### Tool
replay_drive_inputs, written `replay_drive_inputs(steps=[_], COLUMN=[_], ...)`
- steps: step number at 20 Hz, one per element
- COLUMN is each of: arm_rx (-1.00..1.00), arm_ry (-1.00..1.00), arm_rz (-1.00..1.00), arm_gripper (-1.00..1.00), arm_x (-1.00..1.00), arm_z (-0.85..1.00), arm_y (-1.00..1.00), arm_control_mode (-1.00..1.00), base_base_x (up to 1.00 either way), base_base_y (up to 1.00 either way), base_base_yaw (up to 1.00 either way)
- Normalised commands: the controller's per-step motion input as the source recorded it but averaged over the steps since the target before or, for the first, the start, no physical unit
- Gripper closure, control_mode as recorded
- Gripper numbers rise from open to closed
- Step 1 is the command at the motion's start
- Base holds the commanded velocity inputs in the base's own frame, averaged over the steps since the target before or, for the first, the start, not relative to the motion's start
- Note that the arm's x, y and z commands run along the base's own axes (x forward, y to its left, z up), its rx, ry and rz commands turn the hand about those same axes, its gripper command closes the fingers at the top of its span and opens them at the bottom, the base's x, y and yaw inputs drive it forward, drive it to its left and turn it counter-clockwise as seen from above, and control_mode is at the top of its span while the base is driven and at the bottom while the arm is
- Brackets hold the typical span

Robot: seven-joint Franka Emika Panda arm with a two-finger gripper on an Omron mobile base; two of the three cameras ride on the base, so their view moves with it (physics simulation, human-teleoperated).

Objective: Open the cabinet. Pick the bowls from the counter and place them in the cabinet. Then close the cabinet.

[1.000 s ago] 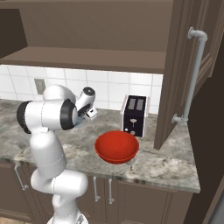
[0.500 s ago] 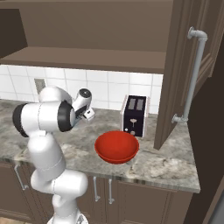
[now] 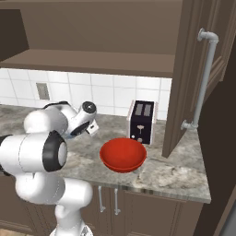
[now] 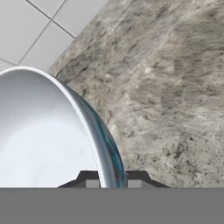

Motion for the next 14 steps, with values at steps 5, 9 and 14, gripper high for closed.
replay_drive_inputs(steps=[5, 9, 14], arm_rx=[0.03, 0.00, 0.00], arm_ry=[0.17, 0.14, 0.05], arm_rz=[-0.04, -0.05, -0.08], arm_gripper=[1.00, 1.00, 1.00], arm_x=[-0.73, -0.71, -0.80], arm_z=[0.48, 0.56, 0.54], arm_y=[-0.48, -0.39, -0.38], arm_control_mode=[-1.00, -1.00, -1.00], base_base_x=[0.00, 0.00, 0.00], base_base_y=[0.00, 0.00, 0.00], base_base_yaw=[0.00, 0.00, 0.00])
